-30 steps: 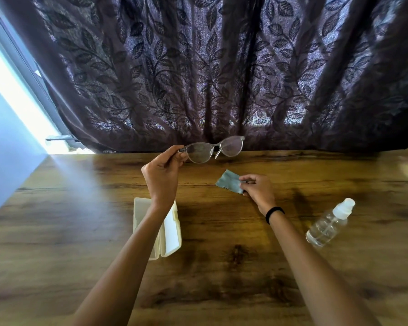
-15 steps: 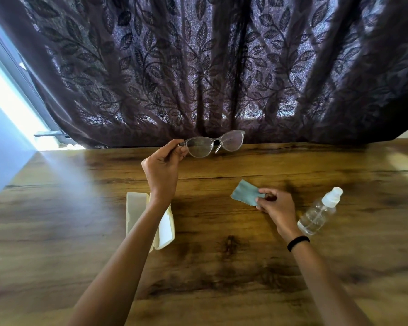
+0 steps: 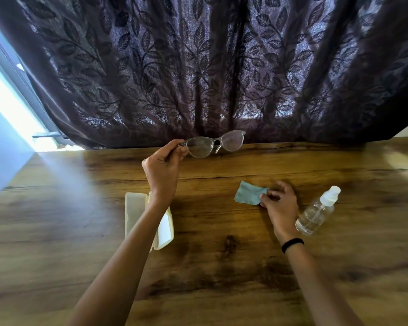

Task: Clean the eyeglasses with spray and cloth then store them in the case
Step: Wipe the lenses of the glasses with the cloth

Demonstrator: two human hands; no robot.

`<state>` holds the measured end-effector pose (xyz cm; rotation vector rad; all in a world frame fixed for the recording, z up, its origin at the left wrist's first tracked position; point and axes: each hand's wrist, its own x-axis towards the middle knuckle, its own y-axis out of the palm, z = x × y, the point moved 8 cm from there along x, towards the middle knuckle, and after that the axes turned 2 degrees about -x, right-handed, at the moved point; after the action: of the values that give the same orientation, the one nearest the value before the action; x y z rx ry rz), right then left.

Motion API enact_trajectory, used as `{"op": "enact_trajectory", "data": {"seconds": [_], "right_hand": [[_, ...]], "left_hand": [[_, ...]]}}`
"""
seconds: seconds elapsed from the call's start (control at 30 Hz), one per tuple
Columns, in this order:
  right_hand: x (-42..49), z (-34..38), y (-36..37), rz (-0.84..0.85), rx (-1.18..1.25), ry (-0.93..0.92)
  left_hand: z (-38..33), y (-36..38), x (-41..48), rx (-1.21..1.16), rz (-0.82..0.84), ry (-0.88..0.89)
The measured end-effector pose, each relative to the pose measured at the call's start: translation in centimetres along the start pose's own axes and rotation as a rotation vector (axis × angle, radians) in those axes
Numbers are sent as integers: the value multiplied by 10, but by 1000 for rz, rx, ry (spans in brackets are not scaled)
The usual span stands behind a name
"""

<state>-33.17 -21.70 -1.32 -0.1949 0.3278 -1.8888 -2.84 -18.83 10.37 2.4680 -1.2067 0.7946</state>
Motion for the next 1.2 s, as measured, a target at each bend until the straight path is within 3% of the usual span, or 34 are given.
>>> {"op": "enact_trajectory", "data": {"seconds": [0.27, 0.67, 0.87, 1.2], "right_hand": [[-3, 31, 19, -78, -32, -117], [-17, 38, 50, 10, -245, -246], [-1, 36, 18, -123, -291, -161], [38, 17, 32, 184, -457, 16]], "left_hand": [[2, -1, 0, 18, 1, 6], [5, -1, -1, 32, 6, 20], [4, -1, 0, 23, 1, 35], [3, 0, -2, 0, -4, 26]]}}
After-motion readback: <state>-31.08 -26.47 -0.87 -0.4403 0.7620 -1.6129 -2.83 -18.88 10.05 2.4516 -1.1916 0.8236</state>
